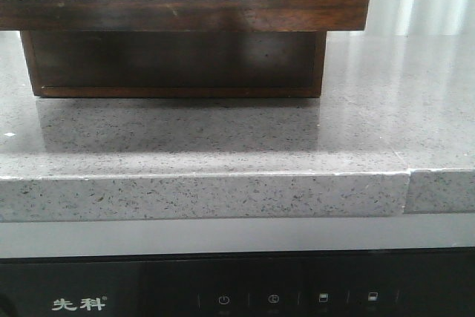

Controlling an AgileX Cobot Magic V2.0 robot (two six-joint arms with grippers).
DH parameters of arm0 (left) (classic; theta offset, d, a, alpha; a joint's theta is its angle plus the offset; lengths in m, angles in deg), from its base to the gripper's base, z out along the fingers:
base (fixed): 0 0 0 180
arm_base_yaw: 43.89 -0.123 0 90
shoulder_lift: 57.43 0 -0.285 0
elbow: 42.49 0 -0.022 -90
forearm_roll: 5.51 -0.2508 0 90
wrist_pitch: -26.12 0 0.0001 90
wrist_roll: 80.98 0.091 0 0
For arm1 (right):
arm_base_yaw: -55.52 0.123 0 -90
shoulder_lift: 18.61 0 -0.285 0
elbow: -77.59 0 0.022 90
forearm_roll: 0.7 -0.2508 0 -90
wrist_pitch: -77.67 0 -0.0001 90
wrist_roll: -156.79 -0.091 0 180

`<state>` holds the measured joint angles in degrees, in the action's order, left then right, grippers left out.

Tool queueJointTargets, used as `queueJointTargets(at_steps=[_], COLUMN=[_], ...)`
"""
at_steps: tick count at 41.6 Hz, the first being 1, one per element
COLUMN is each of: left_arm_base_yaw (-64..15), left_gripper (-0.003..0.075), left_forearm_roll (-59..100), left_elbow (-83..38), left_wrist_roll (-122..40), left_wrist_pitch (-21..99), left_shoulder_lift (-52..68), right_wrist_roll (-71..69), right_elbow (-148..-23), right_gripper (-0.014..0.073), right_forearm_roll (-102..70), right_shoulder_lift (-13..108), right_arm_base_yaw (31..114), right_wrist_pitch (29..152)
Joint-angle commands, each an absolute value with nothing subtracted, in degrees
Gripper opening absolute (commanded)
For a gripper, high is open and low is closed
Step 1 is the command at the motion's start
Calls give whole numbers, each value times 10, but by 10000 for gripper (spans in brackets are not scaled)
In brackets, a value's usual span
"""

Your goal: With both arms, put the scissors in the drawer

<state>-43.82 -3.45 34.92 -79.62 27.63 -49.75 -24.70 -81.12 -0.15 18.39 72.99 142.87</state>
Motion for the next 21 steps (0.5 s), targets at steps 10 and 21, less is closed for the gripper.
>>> queueJointTargets(at_steps=[10, 21], left_arm_base_yaw=[-438, -438], left_gripper=[-20, -20], left_forearm_roll=[-31, -31], left_elbow=[364, 364], left_wrist_roll=[-798, -798], left_wrist_pitch=[232, 232], left_shoulder_lift=[-509, -509], right_wrist_roll=[-238, -238], right_elbow=[-684, -398], right_gripper=[-66, -66], right_forearm_roll=[57, 56], right_shoulder_lift=[117, -31], right_arm_base_yaw=[661, 585], right_wrist_pitch=[1168, 855])
